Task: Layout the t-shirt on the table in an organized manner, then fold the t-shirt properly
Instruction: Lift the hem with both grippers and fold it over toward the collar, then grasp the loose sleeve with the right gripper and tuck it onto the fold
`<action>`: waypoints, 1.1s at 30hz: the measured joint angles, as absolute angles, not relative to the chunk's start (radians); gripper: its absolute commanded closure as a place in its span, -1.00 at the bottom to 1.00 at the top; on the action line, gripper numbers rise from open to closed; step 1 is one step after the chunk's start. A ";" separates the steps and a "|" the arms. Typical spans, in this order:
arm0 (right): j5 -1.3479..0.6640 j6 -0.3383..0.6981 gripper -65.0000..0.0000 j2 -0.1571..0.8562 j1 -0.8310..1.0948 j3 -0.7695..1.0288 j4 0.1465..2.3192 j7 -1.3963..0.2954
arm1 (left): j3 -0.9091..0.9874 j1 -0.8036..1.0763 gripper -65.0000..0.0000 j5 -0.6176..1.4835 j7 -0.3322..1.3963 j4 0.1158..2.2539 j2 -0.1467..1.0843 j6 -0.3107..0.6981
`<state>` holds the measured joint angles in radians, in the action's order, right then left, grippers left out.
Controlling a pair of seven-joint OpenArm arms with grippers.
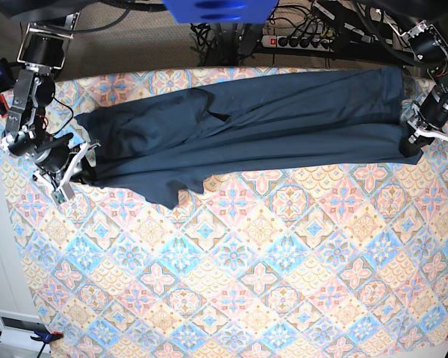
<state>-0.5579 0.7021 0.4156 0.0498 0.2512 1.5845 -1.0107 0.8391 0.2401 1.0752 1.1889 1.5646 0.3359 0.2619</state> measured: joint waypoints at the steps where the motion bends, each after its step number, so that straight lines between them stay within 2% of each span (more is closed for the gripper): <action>1: -0.558 0.703 0.96 0.416 0.061 0.254 1.595 -1.011 | 0.839 0.247 1.00 1.075 1.188 1.565 0.335 0.262; 9: -0.558 0.702 0.96 0.416 0.145 0.256 1.637 -1.005 | 0.829 0.341 1.00 1.074 1.185 1.565 0.336 0.262; 18: -0.554 0.702 0.96 0.419 0.169 0.251 1.639 -1.002 | 0.681 0.379 1.00 0.914 1.173 1.562 0.347 0.260; 22: -0.479 0.702 0.96 0.418 0.166 0.249 1.639 -0.998 | 0.560 0.380 1.00 0.877 1.171 1.562 0.353 0.260; 26: -0.397 0.702 0.96 0.419 0.170 0.249 1.668 -1.010 | 0.544 0.377 0.71 0.874 1.171 1.562 0.372 0.258; 33: -0.339 0.703 0.96 0.414 0.166 0.249 1.710 -1.022 | 0.719 0.380 0.13 0.880 1.174 1.562 0.354 0.257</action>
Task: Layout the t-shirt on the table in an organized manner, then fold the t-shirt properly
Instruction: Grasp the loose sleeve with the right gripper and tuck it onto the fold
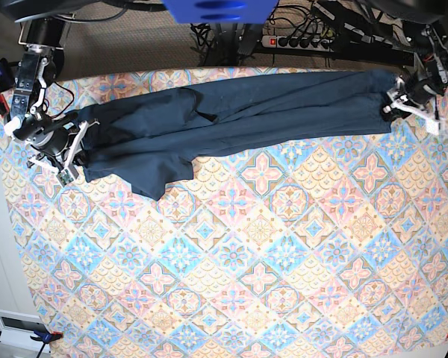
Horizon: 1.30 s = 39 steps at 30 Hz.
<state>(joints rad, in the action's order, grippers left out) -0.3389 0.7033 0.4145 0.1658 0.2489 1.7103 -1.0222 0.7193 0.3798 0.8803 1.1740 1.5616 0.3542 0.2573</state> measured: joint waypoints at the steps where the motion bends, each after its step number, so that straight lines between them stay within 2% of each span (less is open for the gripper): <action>1: -0.330 0.703 0.96 0.413 0.167 0.249 1.710 -1.026 | 0.726 0.381 0.08 0.880 1.173 1.562 0.352 0.255; 4: -0.325 0.703 0.95 0.413 0.168 0.253 1.710 -1.026 | 0.726 0.379 -0.04 0.879 1.178 1.562 0.346 0.255; 7: -0.325 0.703 0.90 0.413 0.165 0.257 1.710 -1.026 | 0.763 0.379 -0.04 0.921 1.179 1.562 0.339 0.256; 11: -0.321 0.702 0.66 0.411 0.167 0.295 1.741 -1.032 | 0.858 0.377 -0.05 0.988 1.187 1.562 0.315 0.253; 16: -0.320 0.702 0.33 0.415 0.164 0.325 1.783 -1.034 | 0.865 0.374 -0.04 1.060 1.225 1.562 0.314 0.252; 18: -0.319 0.702 0.26 0.415 0.163 0.326 1.787 -1.033 | 0.866 0.369 -0.04 1.067 1.222 1.562 0.316 0.252; 27: -0.316 0.696 0.25 0.413 0.160 0.371 1.826 -1.040 | 0.866 0.349 -0.04 1.068 1.224 1.562 0.313 0.252; 32: -0.330 0.711 0.25 0.347 0.093 0.236 1.835 -1.058 | 0.867 0.324 -0.05 1.073 1.224 1.562 0.313 0.257; 39: -0.321 0.699 0.24 0.366 -0.140 0.049 1.757 -1.079 | 0.867 0.308 -0.05 1.213 1.231 1.564 0.315 0.259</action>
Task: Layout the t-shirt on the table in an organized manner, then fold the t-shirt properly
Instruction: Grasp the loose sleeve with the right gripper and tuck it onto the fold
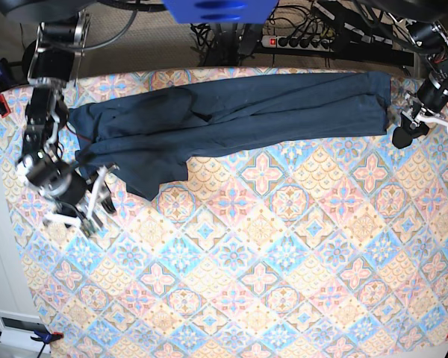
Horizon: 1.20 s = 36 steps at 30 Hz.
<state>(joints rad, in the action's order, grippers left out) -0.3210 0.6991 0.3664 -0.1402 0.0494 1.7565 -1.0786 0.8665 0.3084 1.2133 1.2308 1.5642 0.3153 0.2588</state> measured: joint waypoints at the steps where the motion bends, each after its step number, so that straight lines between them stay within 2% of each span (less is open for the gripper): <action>1: -0.326 0.699 0.24 0.363 -0.167 0.023 1.710 -1.068 | 0.867 0.303 -0.05 1.212 1.231 1.564 0.316 0.257; 8: -0.303 0.697 0.24 0.343 -0.229 -0.037 1.417 -1.095 | 0.867 0.281 -0.05 1.223 1.225 1.565 0.318 0.258; 14: -0.329 0.700 0.24 0.258 -0.277 -0.046 1.264 -1.027 | 0.867 0.280 -0.05 1.220 1.222 1.565 0.318 0.258; 20: -0.311 0.690 0.24 0.285 -0.273 -0.091 1.209 -1.034 | 0.867 0.278 -0.05 1.220 1.224 1.565 0.316 0.258; 27: -0.324 0.697 0.27 0.270 -0.269 -0.162 1.210 -0.985 | 0.867 0.258 -0.04 1.220 1.227 1.564 0.318 0.258; 29: -0.321 0.697 0.44 0.275 -0.269 -0.164 1.212 -0.984 | 0.867 0.258 -0.04 1.220 1.230 1.564 0.318 0.258; 32: -0.318 0.696 0.91 0.274 -0.268 -0.152 1.219 -0.995 | 0.867 0.255 -0.04 1.220 1.230 1.564 0.318 0.258; 33: -0.318 0.695 1.00 0.271 -0.266 -0.140 1.227 -1.000 | 0.867 0.256 -0.04 1.220 1.230 1.564 0.318 0.258; 36: -0.313 0.695 0.96 0.276 -0.248 -0.101 1.324 -1.018 | 0.867 0.256 -0.04 1.220 1.229 1.564 0.318 0.258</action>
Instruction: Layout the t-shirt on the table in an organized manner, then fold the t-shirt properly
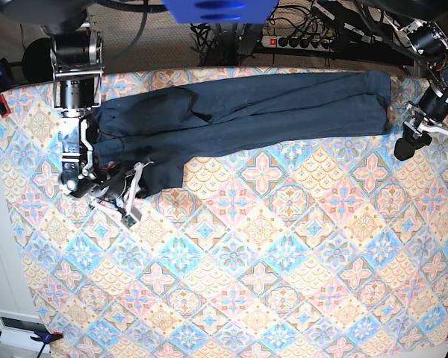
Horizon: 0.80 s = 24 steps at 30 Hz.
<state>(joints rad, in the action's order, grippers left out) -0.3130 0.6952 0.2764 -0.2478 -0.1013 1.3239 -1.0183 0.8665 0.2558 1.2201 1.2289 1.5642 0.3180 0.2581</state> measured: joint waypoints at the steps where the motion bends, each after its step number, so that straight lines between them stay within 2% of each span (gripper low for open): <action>1: -0.316 0.694 0.96 0.279 -0.236 -0.082 1.372 -1.010 | 0.867 0.256 -0.04 1.220 1.227 1.564 0.318 0.258; 7: -0.321 0.699 0.97 0.274 -0.113 -0.016 1.609 -1.093 | 0.867 0.259 -0.04 1.220 1.223 1.564 0.318 0.258; 12: -0.321 0.698 0.97 0.280 -0.012 0.043 1.763 -1.099 | 0.867 0.259 -0.04 1.220 1.223 1.564 0.318 0.258; 24: -0.376 0.701 0.97 0.317 0.275 0.212 1.930 -1.095 | 0.867 0.255 -0.04 1.167 1.224 1.564 0.318 0.258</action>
<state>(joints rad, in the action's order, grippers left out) -0.3763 0.7010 0.3168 0.2749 0.2123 1.9305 -1.0954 0.8673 0.2554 1.1671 1.2236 1.5642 0.3183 0.2584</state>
